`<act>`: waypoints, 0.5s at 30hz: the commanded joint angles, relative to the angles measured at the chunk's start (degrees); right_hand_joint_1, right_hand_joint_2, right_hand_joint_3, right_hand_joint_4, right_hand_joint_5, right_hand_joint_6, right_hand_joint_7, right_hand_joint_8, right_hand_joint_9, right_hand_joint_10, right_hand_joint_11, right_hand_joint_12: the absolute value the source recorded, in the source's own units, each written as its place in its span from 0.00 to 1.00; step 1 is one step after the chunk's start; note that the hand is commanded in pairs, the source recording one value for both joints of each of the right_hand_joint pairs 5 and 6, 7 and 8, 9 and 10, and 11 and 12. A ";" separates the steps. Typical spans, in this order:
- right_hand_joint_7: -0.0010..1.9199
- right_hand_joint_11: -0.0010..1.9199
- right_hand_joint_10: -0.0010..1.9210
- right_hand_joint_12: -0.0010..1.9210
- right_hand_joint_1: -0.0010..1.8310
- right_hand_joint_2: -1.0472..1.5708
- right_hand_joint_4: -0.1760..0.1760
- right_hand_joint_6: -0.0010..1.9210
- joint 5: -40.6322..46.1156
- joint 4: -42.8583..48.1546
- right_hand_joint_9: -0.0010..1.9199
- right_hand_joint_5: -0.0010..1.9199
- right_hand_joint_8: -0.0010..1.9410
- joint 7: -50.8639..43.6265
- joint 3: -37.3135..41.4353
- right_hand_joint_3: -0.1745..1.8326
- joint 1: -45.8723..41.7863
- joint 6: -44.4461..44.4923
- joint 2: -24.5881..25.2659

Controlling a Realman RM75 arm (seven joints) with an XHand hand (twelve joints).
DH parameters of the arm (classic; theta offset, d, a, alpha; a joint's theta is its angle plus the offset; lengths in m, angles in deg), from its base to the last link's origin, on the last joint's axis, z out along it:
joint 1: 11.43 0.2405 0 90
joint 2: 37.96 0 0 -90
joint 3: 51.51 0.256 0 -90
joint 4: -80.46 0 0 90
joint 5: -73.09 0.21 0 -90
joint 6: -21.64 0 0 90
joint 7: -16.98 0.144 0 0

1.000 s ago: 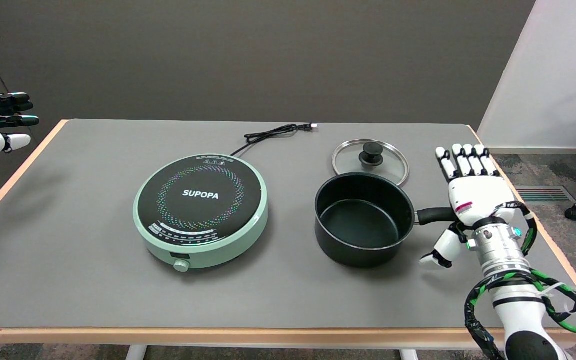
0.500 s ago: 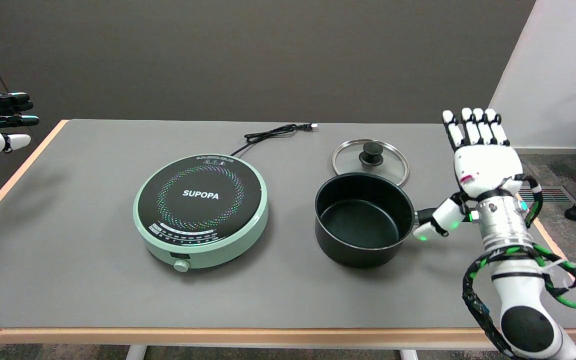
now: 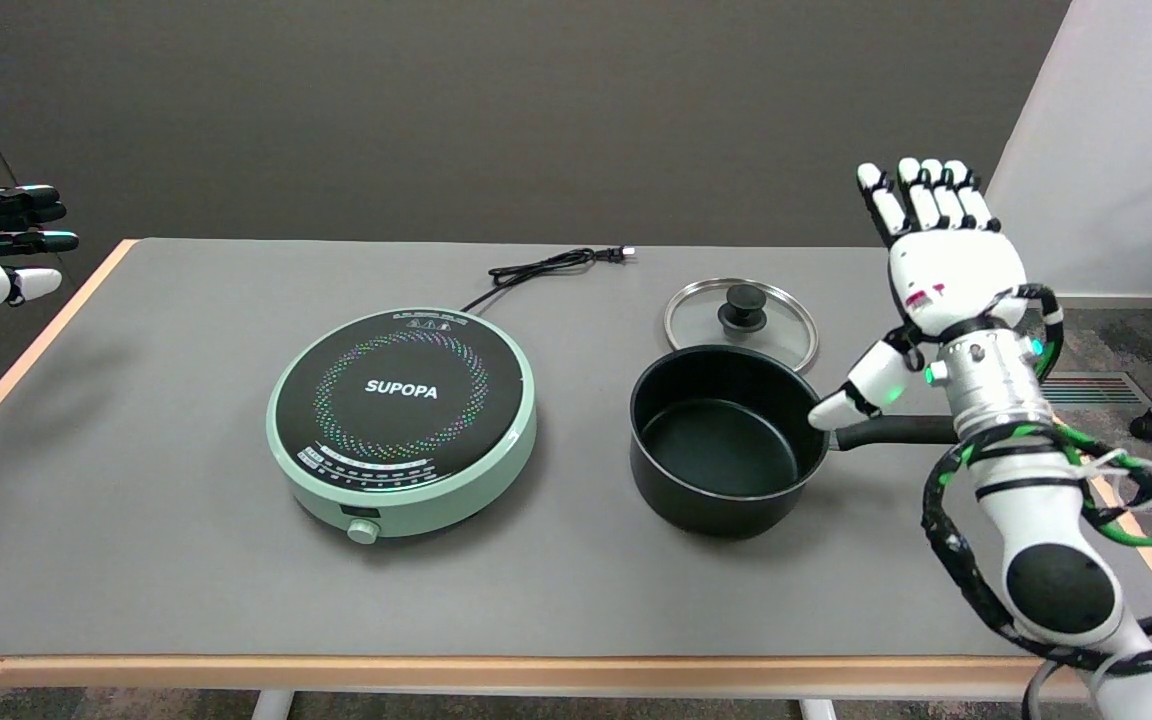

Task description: Place the soup pot onto the table.

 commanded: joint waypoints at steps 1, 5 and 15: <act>0.00 0.00 0.00 0.00 0.39 0.40 0.85 0.00 5.79 1.77 0.00 0.00 0.00 -2.29 6.75 0.12 7.66 2.04 -2.84; 0.02 0.02 0.02 0.02 0.36 0.54 0.85 0.02 13.38 1.62 0.02 0.02 0.02 -2.00 10.53 0.06 9.97 1.91 -3.18; 0.10 0.10 0.10 0.10 0.18 1.00 0.93 0.10 60.75 0.13 0.10 0.10 0.10 3.78 17.32 0.00 11.76 10.52 -4.27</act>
